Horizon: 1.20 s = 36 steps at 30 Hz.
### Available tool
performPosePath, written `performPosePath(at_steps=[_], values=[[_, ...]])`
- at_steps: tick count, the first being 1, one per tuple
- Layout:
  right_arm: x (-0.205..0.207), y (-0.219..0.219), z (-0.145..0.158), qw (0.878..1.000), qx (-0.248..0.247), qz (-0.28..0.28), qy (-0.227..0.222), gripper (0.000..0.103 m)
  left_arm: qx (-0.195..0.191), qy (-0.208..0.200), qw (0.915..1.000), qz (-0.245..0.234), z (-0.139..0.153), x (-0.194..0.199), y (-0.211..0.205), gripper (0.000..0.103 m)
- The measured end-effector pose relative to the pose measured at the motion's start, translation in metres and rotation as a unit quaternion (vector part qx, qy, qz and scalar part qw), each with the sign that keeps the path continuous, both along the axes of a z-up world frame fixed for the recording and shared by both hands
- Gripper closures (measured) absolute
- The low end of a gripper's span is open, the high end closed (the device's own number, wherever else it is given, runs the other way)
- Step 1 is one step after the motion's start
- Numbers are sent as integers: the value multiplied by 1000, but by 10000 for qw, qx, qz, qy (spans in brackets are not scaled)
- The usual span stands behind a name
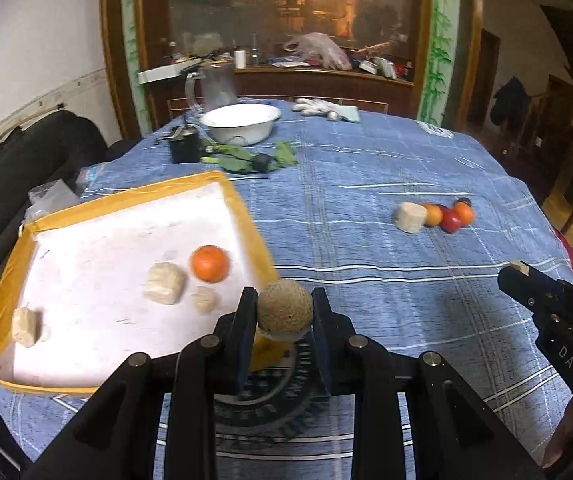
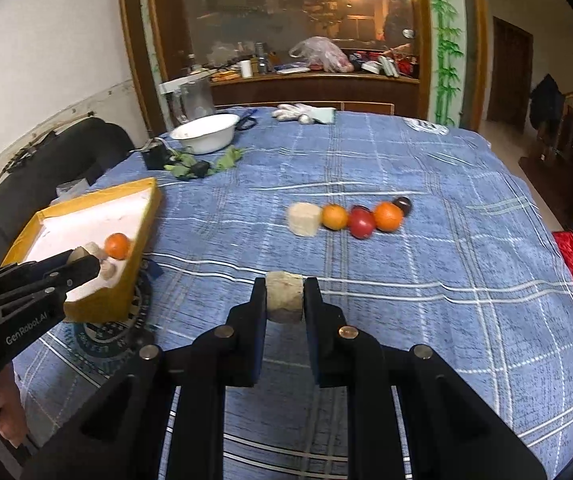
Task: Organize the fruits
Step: 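Carry the beige cube and textured tan ball toward the white tray with both grippers, then lower and open the right gripper to drop the beige cube while the left gripper releases the tan ball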
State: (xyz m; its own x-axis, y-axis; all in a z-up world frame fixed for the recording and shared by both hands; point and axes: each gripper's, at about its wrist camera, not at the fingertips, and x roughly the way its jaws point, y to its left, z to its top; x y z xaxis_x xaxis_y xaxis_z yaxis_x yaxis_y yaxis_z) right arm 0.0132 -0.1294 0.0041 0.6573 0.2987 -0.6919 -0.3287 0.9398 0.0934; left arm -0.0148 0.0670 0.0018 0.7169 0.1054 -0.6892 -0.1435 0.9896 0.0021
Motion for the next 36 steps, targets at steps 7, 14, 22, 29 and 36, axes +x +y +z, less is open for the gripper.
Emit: performPosePath(at_steps=[7, 14, 22, 29, 36], values=[[2, 35, 6, 9993, 40, 379, -42, 83, 36, -24, 9992, 410, 3, -9, 37, 77], [5, 73, 5, 9971, 44, 760, -14, 83, 92, 2, 9965, 832, 2, -16, 76, 77], [4, 121, 5, 9925, 12, 1221, 1, 83, 119, 15, 9917, 1281, 3, -19, 120, 77], [8, 160, -2, 9877, -85, 1558, 99, 83, 169, 99, 9853, 1696, 0, -17, 163, 77], [17, 195, -14, 9824, -136, 1837, 306, 83, 135, 246, 9790, 2018, -6, -12, 197, 77]])
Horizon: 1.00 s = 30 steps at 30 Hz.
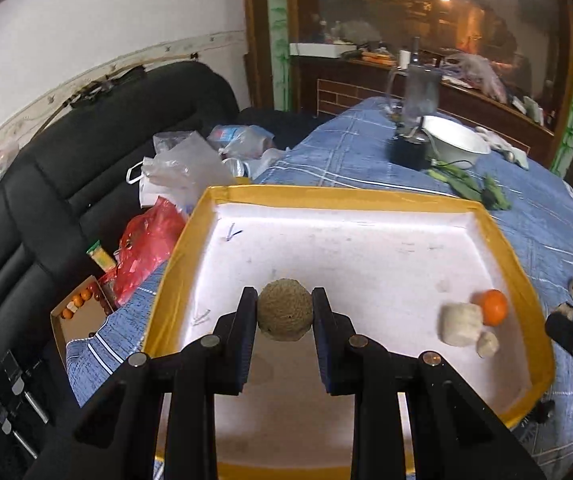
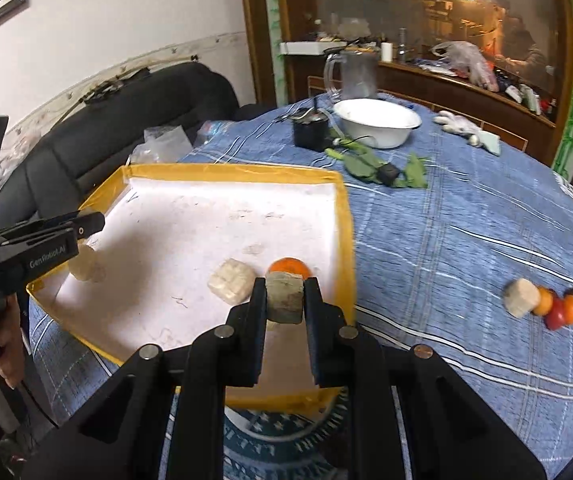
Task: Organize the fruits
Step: 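Lower and open the right gripper to drop the beige cube while the left gripper releases the tan ball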
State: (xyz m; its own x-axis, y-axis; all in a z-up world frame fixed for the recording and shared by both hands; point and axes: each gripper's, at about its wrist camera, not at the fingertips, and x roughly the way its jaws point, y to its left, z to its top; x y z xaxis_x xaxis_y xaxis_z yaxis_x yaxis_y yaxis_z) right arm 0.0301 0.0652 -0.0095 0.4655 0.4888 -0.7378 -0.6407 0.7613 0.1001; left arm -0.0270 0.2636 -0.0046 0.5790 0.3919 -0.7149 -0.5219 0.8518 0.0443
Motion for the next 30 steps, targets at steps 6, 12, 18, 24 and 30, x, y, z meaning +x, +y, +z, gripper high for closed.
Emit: performPosePath(at_steps=[6, 12, 18, 24, 30], values=[[9, 24, -13, 9998, -100, 155, 114, 83, -122, 138, 9997, 151, -9, 7, 14, 77], [26, 42, -21, 9993, -175, 209, 256, 83, -247, 257, 9990, 284, -14, 15, 25, 77], [44, 55, -29, 9986, -256, 221, 415, 83, -340, 453, 9977, 371, -19, 22, 31, 77], [56, 62, -34, 9980, -332, 228, 497, 83, -393, 568, 9966, 460, -24, 24, 36, 77], [61, 67, -37, 9975, -366, 238, 553, 83, -424, 586, 9961, 501, -25, 24, 41, 77]])
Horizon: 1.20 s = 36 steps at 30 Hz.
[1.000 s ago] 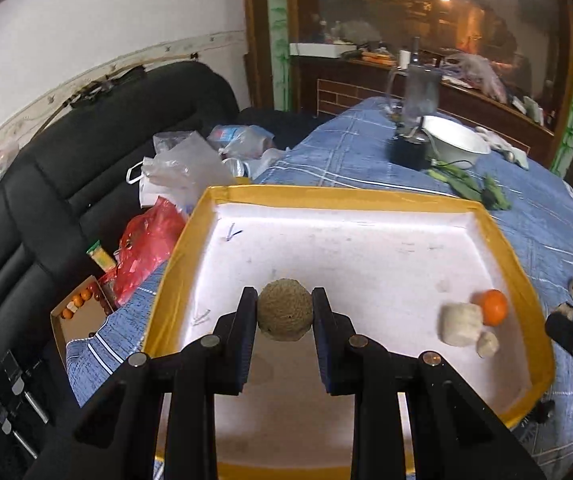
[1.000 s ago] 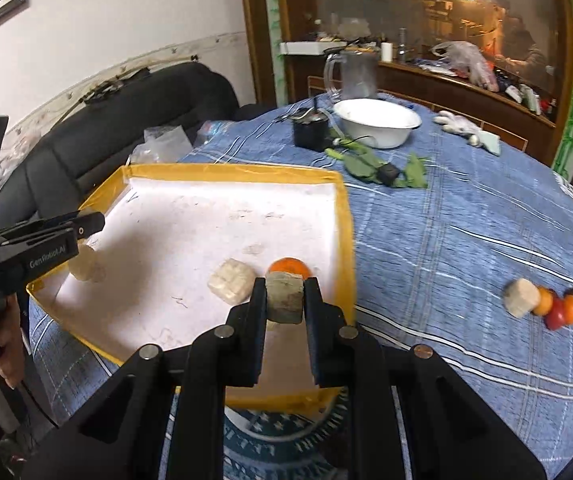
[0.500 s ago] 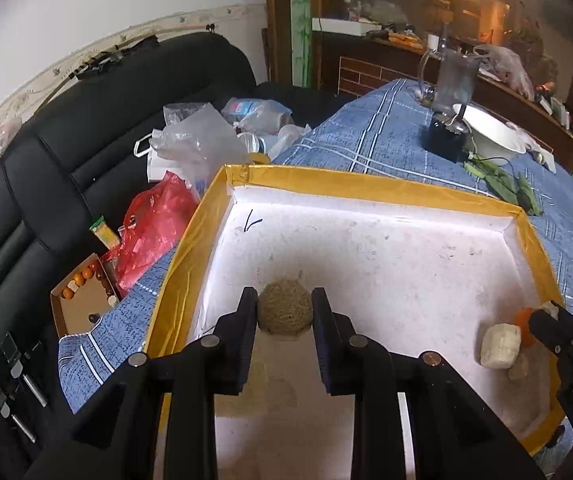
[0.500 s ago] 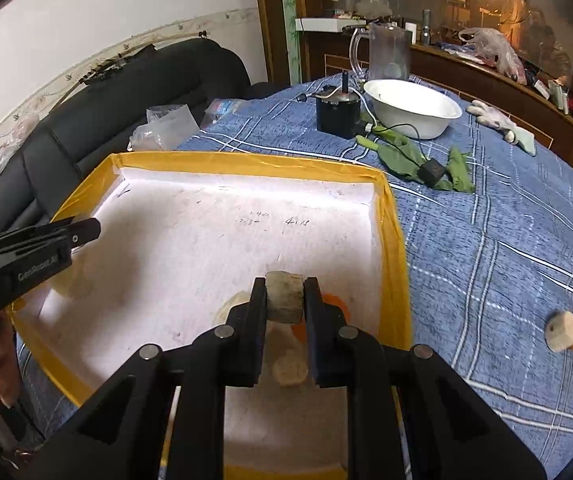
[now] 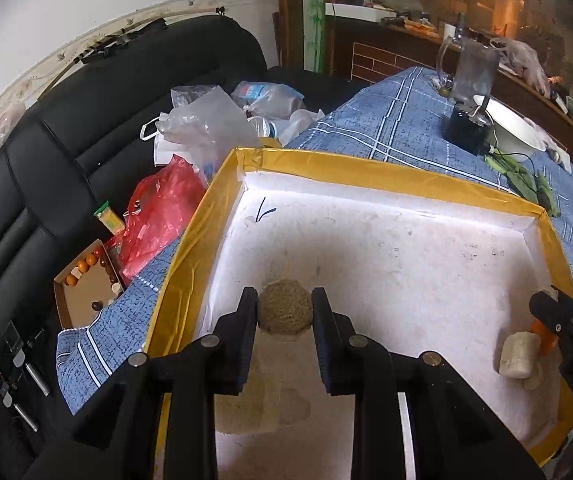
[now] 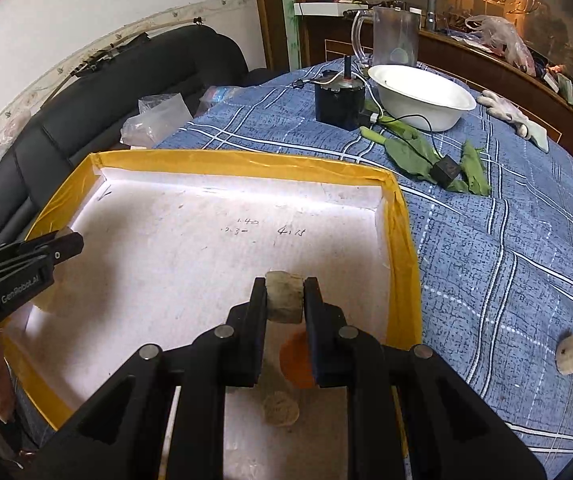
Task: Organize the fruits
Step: 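Lower and open the right gripper to drop the beige cube while the left gripper releases the tan ball, then grasp a mandarin with the right gripper while the left gripper grasps the tan cylinder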
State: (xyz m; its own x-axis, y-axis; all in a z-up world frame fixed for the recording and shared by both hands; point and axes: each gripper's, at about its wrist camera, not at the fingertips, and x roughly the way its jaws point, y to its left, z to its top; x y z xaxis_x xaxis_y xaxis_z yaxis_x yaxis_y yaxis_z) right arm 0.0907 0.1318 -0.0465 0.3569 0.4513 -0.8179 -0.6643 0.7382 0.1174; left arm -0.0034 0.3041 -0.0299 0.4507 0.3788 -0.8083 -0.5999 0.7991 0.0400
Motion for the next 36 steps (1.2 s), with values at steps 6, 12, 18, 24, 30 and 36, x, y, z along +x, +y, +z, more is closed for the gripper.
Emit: performPosePath(at_steps=[6, 12, 18, 24, 30, 36], values=[[4, 3, -1, 10000, -23, -24, 11, 83, -30, 37, 10000, 31, -2, 2, 4, 77], [9, 3, -2, 10000, -36, -74, 32, 83, -40, 94, 9999, 38, -4, 5, 6, 77], [12, 5, -7, 9999, -88, -93, 86, 83, -74, 167, 9998, 61, -6, 8, 6, 77], [11, 5, -6, 9997, -202, -107, 55, 80, -149, 194, 9996, 105, -7, 6, 7, 77], [5, -12, 8, 9996, -66, -257, -72, 35, -199, 55, 9995, 258, 2, -4, 8, 36], [-9, -67, 37, 9965, 420, -639, -344, 21, -326, -403, 9981, 330, 22, -20, -5, 28]])
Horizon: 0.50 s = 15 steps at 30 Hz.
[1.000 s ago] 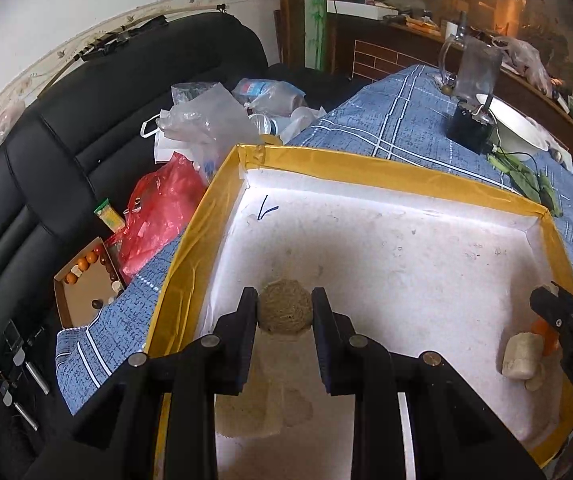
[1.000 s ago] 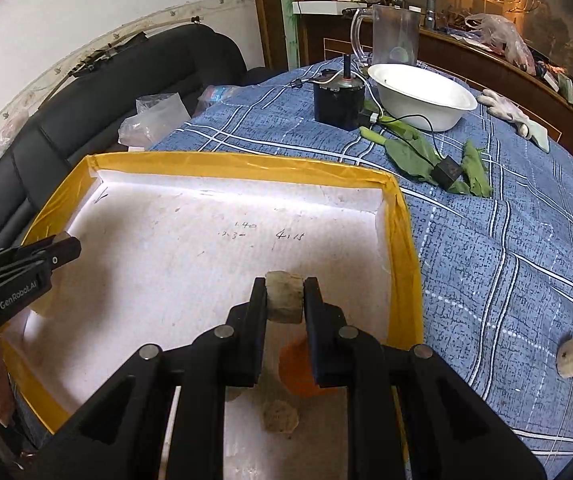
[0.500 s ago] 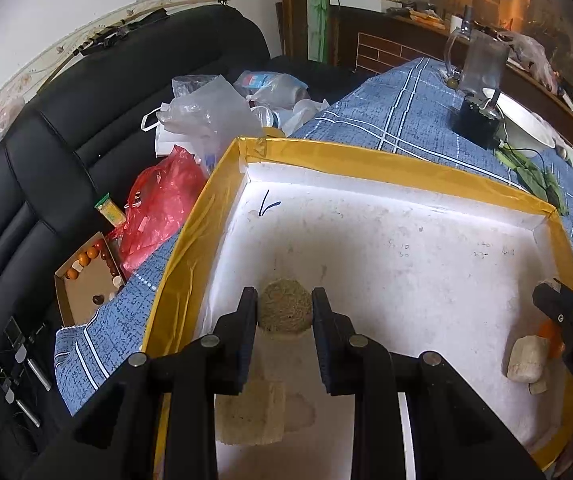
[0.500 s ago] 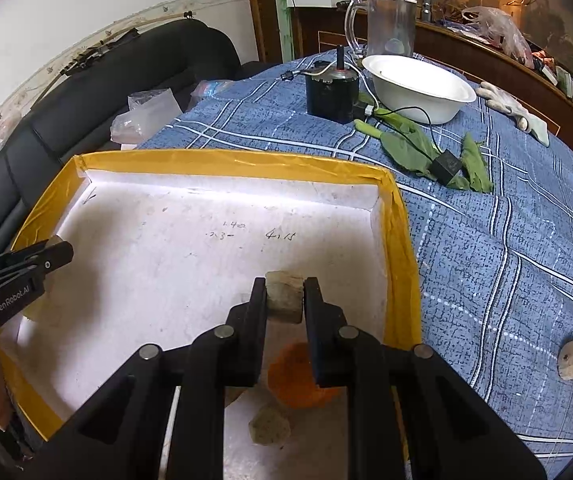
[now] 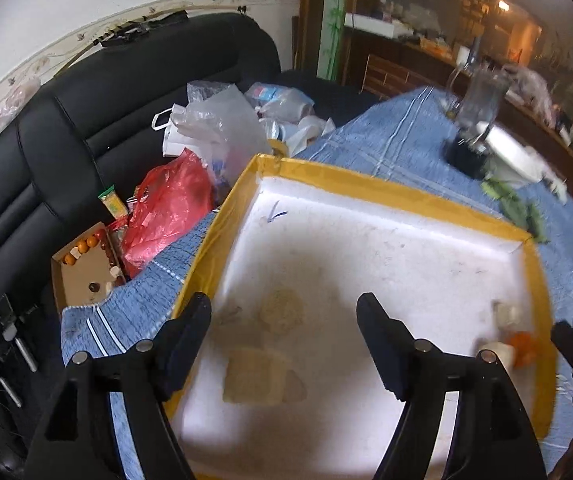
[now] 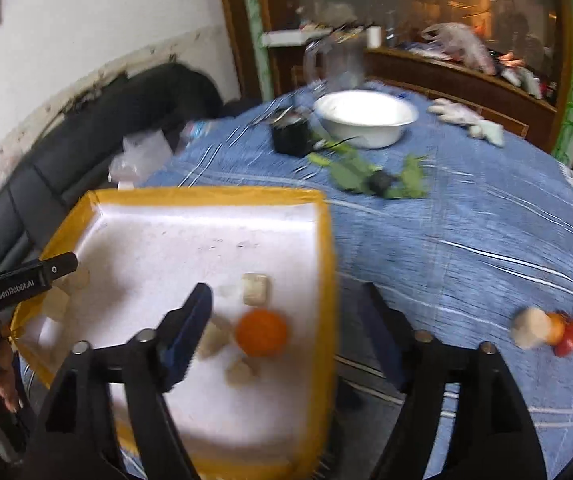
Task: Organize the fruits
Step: 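Grasp a mandarin with the right gripper while the left gripper grasps the tan cylinder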
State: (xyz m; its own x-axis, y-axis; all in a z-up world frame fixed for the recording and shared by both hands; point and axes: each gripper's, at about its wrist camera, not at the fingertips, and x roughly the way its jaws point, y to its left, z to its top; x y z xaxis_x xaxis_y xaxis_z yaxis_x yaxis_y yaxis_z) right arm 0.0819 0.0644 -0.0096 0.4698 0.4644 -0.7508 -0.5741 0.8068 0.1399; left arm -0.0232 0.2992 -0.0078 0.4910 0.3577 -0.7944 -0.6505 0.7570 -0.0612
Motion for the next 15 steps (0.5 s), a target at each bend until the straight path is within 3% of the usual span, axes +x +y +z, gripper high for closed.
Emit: performPosePath(at_steps=[4, 7, 12, 15], values=[[-2, -67, 5, 9985, 145, -517, -138, 12, 50, -510, 9985, -195, 16, -2, -32, 24], [0, -129, -2, 9947, 38, -1015, -177, 12, 259, -728, 9933, -858, 24, 6, -78, 23], [20, -236, -27, 9781, -73, -2079, 84, 12, 315, -845, 9709, -2220, 21, 30, -172, 23], [35, -272, -37, 9697, -24, -2431, 222, 20, 209, -739, 9582, -2757, 11, 49, -217, 23]])
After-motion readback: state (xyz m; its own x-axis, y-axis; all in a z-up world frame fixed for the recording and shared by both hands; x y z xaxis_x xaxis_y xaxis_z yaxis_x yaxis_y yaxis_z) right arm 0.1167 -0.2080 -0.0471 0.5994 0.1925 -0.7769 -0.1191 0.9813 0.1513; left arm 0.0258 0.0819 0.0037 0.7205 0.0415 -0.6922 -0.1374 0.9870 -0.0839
